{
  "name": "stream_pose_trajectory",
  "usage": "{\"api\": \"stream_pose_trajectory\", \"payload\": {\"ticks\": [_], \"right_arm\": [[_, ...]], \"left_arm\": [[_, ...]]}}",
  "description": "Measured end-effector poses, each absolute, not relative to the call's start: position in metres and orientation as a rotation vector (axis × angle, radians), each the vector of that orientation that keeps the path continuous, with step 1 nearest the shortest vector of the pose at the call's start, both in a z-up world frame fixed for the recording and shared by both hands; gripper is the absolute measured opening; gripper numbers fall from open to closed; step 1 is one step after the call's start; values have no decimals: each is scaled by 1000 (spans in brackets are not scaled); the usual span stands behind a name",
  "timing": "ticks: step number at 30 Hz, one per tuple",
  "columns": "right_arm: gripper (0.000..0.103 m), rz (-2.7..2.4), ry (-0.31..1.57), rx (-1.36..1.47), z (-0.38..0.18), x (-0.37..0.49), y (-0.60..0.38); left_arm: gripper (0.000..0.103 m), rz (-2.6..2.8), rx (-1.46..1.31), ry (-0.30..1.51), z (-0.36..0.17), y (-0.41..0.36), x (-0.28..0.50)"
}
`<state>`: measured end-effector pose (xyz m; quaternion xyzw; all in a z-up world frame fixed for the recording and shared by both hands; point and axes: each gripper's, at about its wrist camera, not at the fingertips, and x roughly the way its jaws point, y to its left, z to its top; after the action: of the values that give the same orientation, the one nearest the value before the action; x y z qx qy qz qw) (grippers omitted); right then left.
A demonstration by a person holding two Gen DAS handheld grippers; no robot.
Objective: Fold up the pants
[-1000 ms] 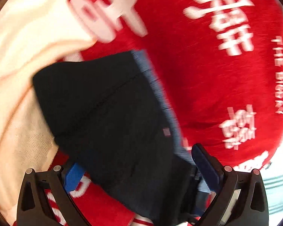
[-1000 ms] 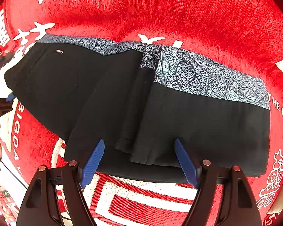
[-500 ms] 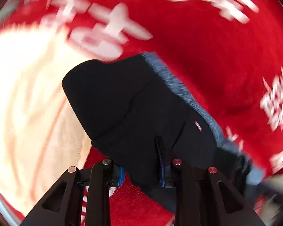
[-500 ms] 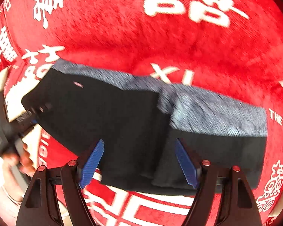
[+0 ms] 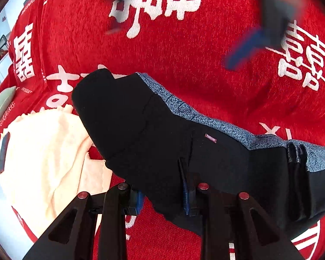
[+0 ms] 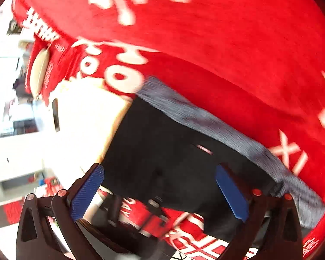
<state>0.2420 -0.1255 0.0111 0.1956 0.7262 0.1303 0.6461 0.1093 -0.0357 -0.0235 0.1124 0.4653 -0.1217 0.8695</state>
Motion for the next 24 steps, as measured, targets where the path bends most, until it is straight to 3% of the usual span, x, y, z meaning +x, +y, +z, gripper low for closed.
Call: {"api": "stream_pose_trajectory", "payload": {"ticks": [12,13,15,16,17,24], "right_arm": [[100,309,1890,69,-38,284,-34],[94,304,1911,63,-43,281,-36],[51,309,1924,88,-45,275,-45],[43,312,1912,109,-44,272,-50],[26,326,1881,122,-40,269,-55],[19,361,1709,223,2,245,-99]], "left_arm": [[29,-272,291,911,-11,-51,94],[29,-274,292,910,-11,-52,94],[29,-274,291,924,-10,-52,95],[29,-275,290,931,-10,-52,96],[29,-279,290,929,-10,-53,96],[29,-352,337,852,20,-73,78]]}}
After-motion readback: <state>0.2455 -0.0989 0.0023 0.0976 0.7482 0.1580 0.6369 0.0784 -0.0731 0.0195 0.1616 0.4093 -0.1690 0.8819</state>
